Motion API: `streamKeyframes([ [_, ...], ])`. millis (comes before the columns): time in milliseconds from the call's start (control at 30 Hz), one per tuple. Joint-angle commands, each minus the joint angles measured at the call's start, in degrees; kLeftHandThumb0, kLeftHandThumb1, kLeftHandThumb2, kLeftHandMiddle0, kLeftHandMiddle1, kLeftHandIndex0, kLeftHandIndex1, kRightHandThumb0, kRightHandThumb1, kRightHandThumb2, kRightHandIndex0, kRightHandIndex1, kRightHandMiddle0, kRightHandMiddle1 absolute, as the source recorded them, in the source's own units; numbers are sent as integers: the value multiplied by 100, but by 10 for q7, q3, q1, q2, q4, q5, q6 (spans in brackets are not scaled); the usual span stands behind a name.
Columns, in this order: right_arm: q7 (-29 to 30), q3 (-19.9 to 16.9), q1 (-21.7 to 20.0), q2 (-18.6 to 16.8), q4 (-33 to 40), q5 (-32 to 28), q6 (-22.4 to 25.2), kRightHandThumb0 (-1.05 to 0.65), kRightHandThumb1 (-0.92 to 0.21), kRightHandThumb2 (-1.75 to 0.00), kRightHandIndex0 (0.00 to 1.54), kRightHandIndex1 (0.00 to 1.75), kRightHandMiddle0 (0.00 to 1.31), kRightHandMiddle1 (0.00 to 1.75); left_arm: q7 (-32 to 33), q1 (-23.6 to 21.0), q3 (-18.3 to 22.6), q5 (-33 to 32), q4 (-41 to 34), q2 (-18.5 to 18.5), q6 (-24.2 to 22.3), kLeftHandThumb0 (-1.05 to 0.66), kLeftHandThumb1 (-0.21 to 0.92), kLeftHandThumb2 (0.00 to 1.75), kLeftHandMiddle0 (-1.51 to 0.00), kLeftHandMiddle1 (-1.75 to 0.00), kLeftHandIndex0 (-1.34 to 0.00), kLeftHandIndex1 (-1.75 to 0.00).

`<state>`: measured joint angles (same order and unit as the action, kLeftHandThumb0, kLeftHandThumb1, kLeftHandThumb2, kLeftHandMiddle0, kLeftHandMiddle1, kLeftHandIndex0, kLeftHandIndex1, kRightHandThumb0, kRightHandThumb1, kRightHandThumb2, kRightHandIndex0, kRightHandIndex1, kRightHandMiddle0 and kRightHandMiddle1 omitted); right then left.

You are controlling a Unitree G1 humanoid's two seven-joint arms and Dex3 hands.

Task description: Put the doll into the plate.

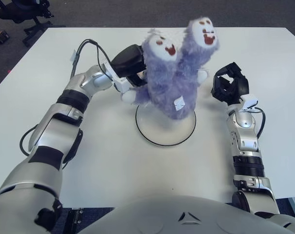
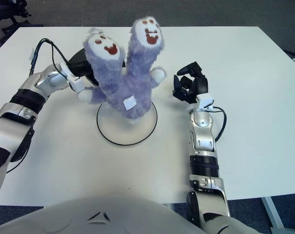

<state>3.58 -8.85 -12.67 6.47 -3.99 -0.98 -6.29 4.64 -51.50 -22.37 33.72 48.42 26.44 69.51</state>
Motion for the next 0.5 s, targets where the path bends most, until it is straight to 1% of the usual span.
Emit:
streamKeyframes([
  [0, 4, -5, -9, 0, 2, -3, 4, -39, -65, -88, 87, 175, 37, 175, -14, -15, 3, -17, 13, 1, 23, 14, 60, 80, -73, -175, -58, -175],
  [33, 4, -5, -10, 0, 2, -3, 4, -39, -65, -88, 87, 175, 37, 175, -17, -16, 4, -17, 15, 0, 25, 7, 65, 68, -79, -175, -59, -175],
  [133, 4, -5, -10, 0, 2, -3, 5, -39, -65, -88, 87, 175, 37, 175, -22, -17, 8, -18, 19, -2, 30, -1, 71, 54, -86, -175, -60, -175],
  [233, 4, -5, -10, 0, 2, -3, 5, -38, -65, -88, 87, 175, 37, 175, -26, -17, 10, -19, 22, -3, 33, -4, 73, 49, -88, -175, -60, -175],
  [467, 1, -9, -10, 1, 0, -6, 4, -38, -65, -87, 87, 175, 37, 175, -90, -12, -4, -54, 23, 1, 36, -6, 78, 42, -89, -175, -59, -175],
])
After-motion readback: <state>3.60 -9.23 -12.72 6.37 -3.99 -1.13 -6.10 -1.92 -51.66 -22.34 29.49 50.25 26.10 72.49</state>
